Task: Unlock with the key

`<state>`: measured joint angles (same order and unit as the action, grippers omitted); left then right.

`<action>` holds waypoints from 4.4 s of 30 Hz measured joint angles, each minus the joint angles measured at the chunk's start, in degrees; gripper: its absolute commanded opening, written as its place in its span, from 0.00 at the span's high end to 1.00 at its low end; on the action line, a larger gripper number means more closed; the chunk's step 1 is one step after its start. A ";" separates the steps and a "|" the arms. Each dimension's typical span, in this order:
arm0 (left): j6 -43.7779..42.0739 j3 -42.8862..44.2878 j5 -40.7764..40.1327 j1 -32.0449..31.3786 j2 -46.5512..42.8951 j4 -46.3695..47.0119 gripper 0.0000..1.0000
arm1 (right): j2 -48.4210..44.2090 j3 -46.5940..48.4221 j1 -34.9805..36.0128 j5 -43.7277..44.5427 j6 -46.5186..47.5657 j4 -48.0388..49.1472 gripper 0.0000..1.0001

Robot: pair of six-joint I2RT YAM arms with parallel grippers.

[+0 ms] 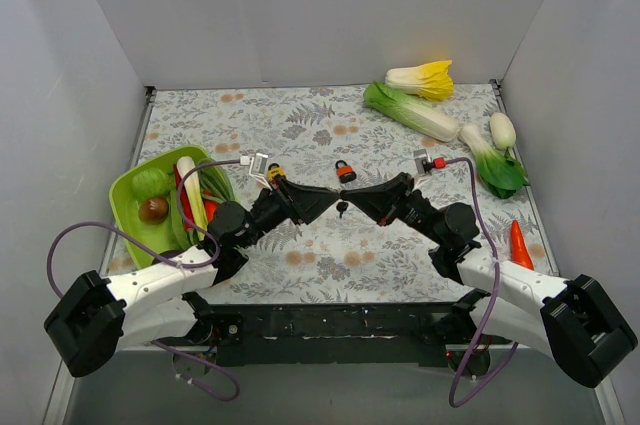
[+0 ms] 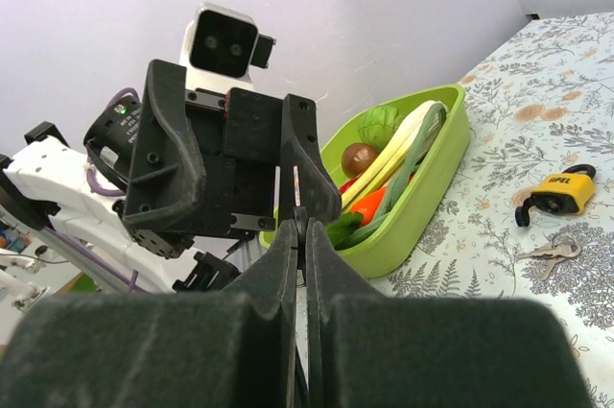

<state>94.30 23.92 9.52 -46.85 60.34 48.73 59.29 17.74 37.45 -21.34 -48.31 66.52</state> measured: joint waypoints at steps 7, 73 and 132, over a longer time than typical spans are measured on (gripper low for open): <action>-0.50 0.98 -0.76 -0.26 0.00 -0.09 0.50 | 0.20 0.02 0.07 0.04 0.04 -1.57 0.99; -40.17 20.37 31.47 -0.17 -3.48 -56.74 1.00 | -8.39 12.50 2.19 -30.36 24.92 -47.67 0.44; -41.66 20.37 31.54 2.54 -5.42 -58.16 1.00 | -2.56 9.51 8.81 -23.54 20.41 -34.71 0.79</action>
<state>52.64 44.29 41.06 -44.31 54.92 -9.43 56.73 27.24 46.26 -44.88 -27.90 31.81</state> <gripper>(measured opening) 0.024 0.227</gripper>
